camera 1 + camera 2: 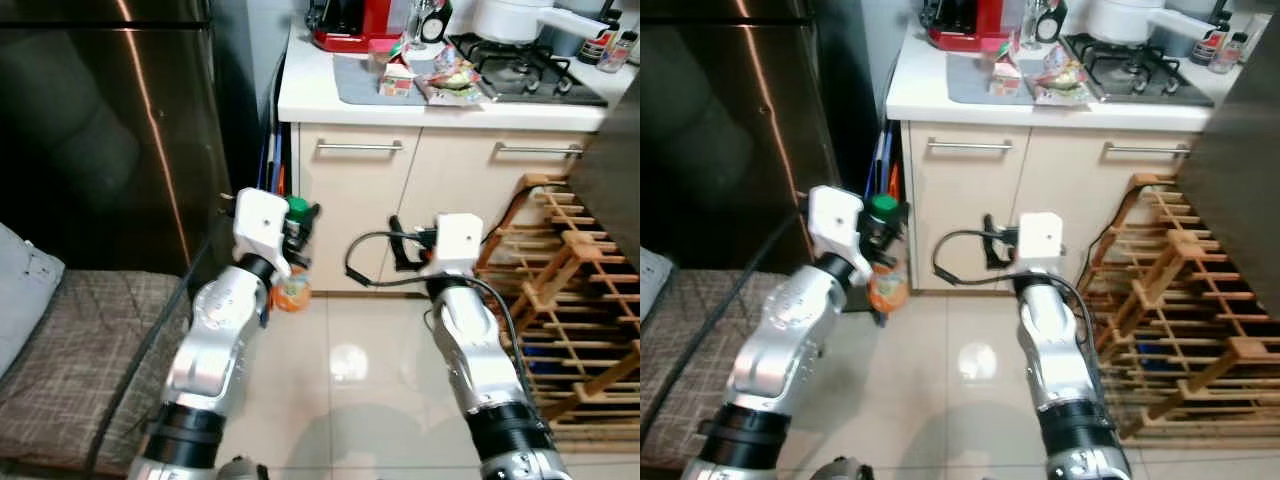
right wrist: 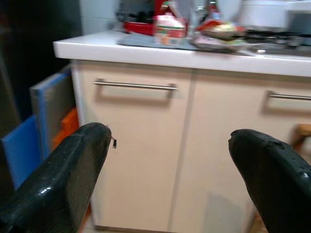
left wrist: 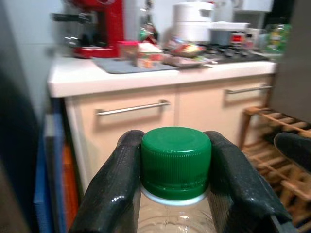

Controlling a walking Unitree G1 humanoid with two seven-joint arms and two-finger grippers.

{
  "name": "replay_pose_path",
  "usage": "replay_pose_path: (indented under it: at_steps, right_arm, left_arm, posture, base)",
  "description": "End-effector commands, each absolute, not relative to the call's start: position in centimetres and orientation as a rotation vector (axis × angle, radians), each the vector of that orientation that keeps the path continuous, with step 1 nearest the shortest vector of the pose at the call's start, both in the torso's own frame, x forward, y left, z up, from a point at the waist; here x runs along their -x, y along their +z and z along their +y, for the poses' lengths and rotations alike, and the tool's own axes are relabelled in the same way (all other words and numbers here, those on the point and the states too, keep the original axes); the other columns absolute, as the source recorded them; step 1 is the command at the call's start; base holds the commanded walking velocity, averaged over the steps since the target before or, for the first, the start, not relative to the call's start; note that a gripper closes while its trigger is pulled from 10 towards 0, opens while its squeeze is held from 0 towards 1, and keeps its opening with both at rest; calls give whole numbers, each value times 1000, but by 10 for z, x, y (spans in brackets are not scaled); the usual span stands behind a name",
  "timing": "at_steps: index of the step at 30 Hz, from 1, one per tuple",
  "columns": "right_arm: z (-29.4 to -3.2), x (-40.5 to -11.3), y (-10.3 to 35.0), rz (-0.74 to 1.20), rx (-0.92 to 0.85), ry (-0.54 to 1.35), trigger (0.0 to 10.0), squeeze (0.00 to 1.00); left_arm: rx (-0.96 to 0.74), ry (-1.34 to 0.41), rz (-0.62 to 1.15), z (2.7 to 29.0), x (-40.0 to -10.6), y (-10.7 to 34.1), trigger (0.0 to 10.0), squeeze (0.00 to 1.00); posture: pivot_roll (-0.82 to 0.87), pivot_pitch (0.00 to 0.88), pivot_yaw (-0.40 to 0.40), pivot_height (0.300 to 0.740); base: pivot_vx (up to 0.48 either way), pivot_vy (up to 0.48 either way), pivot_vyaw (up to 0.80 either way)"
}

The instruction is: Restocking fridge

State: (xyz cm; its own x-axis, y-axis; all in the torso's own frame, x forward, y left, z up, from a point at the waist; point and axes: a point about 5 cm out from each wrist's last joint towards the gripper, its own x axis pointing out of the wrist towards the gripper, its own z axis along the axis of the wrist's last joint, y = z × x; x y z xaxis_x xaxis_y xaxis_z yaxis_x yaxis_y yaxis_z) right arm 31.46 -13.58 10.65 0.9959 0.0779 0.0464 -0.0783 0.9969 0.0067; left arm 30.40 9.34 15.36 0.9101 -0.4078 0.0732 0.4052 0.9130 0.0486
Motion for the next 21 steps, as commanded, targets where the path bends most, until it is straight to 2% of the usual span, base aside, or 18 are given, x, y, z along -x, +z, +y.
replay_pose_path:
  at_steps: [1,5,11,17,21]
  right_arm:
    - [-132,-316,117,-97,-18,92,10000,0]
    - [-137,-310,113,-99,8,137,10000,0]
    - [-151,-309,112,-78,11,58,10000,0]
    - [-159,-302,105,-38,8,38,10000,0]
    - [-165,-293,95,-5,31,12,10000,0]
  left_arm:
    - [-45,-394,-109,101,-307,157,10000,0]
    - [-4,-358,-72,104,-310,144,10000,0]
    - [-1,-386,-85,96,-320,148,10000,0]
    - [0,-413,-87,91,-323,146,10000,0]
    - [-3,-441,-88,83,-324,143,10000,0]
  posture:
    - [-21,0,-10,740]
    - [-46,0,-14,740]
    - [-84,0,-1,740]
    - [-119,0,9,740]
    - [-124,0,13,740]
  base:
    - [0,-446,0]
    - [0,-463,0]
    - [0,-468,0]
    - [0,-469,-698]
    - [0,0,-683]
